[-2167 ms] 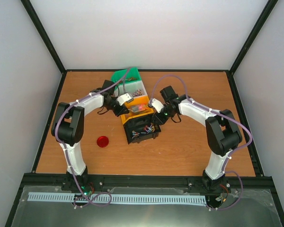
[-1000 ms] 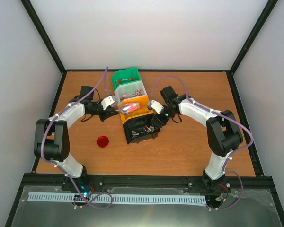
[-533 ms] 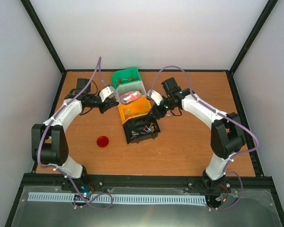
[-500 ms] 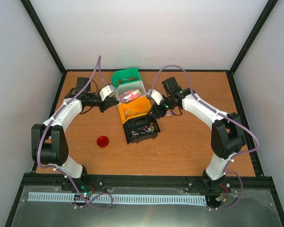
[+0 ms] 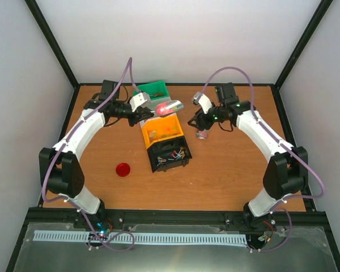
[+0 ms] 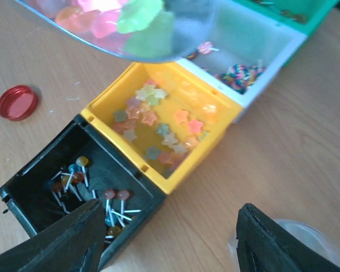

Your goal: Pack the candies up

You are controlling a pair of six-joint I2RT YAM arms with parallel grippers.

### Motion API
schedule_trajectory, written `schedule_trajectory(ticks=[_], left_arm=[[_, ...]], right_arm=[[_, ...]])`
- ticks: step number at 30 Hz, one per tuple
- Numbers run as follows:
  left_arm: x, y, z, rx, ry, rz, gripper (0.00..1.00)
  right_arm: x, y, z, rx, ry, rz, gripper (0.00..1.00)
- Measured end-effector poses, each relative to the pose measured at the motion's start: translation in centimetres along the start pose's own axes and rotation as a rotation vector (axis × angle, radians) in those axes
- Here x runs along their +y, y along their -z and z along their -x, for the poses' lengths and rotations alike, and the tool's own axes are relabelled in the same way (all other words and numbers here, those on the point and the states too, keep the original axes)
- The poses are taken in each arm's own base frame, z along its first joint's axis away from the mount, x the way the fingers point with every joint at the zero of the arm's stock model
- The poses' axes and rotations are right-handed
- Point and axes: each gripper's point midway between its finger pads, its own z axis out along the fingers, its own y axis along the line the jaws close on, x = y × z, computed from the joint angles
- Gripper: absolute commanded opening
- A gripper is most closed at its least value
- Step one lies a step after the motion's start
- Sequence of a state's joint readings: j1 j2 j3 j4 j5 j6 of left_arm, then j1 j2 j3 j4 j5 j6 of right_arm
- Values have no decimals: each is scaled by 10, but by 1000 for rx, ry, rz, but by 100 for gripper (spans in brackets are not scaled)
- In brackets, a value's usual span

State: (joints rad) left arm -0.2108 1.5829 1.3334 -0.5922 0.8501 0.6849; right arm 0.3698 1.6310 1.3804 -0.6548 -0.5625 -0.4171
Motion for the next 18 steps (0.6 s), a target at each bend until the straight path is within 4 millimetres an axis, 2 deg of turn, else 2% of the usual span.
schedule_trajectory(ticks=[4,9,14,18], left_arm=[[2,-2,11,36,1,4,1],[5,-9,7,109,34,2,1],[1,-19,11,167,43,-20,1],[-15,-31,19,200,13,-54,1]], right_arm=[[-15,23,5,-43,-29,-48,63],[-21,39,6,-78,-52,-76,63],[-47,55,-15,-97,-169,-113,63],[-70,67,-32,-110,-261,-150,63]])
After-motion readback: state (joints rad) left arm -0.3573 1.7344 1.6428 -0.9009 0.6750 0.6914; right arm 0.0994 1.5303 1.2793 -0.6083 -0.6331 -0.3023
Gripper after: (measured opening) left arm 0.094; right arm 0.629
